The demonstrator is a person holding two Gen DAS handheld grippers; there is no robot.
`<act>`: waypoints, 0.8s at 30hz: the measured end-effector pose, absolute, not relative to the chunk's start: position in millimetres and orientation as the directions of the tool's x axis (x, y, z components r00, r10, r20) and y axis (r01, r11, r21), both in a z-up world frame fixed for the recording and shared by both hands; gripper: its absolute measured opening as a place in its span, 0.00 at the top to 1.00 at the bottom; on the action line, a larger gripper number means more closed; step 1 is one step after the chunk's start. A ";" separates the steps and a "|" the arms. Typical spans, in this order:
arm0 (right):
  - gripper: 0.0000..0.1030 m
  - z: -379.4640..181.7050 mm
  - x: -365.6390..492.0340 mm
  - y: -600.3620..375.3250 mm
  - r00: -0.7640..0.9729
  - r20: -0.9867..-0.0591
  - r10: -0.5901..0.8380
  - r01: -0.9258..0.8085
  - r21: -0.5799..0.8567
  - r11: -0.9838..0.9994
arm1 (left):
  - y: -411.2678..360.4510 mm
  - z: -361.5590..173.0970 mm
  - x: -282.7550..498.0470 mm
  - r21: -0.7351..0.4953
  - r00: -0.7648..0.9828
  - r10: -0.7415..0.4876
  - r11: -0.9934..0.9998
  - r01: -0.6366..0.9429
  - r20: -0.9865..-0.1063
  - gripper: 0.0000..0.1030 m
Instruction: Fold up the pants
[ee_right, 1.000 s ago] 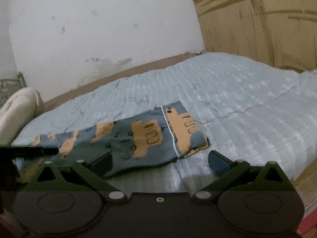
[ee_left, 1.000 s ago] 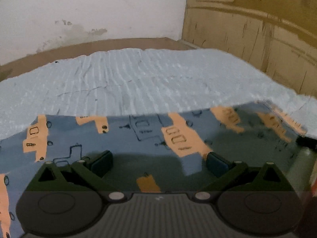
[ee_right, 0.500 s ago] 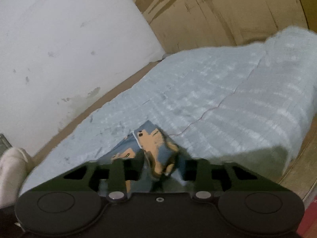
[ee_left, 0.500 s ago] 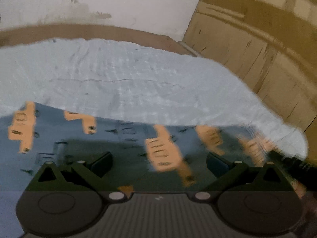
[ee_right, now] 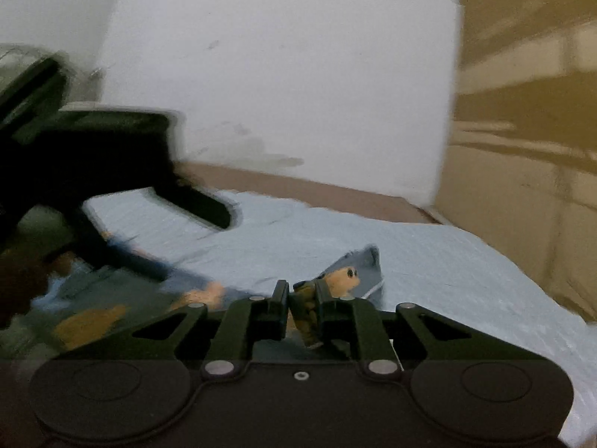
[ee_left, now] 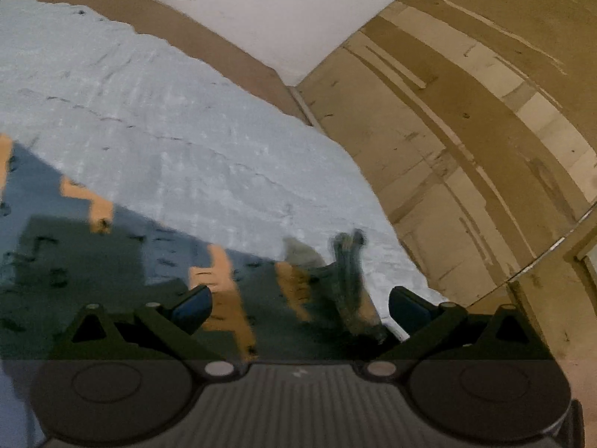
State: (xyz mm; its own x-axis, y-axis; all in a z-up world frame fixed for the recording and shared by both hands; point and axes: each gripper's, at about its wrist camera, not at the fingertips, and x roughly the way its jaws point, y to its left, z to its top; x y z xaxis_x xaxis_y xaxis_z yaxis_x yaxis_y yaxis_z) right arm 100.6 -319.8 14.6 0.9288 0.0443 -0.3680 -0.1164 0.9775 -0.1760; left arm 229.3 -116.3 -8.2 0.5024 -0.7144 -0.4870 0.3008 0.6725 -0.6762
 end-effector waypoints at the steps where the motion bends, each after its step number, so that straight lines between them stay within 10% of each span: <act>1: 0.86 10.1 99.6 -310.3 0.918 -0.389 0.073 -0.151 -0.173 0.973 | -113.3 -11.1 229.0 -0.670 0.504 -0.705 0.683 0.292 -0.499 0.01; 10: 0.86 -19.8 88.9 -308.7 0.900 -0.420 0.119 -0.151 -0.043 0.988 | -120.2 -33.2 230.8 -0.662 0.462 -0.699 0.698 0.275 -0.545 0.03; 24: 0.86 -16.3 71.6 -325.2 0.921 -0.352 0.167 -0.122 0.144 0.982 | -165.3 -48.8 253.5 -0.645 0.438 -0.650 0.741 0.185 -0.621 0.52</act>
State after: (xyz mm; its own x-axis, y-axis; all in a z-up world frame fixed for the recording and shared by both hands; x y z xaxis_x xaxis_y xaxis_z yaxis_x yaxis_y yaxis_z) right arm 71.6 -325.2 -16.3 0.9209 0.1666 -0.3524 -0.1223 0.9819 0.1444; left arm 253.5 -165.3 -48.8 0.4382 -0.6497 -0.6212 0.1847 0.7414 -0.6452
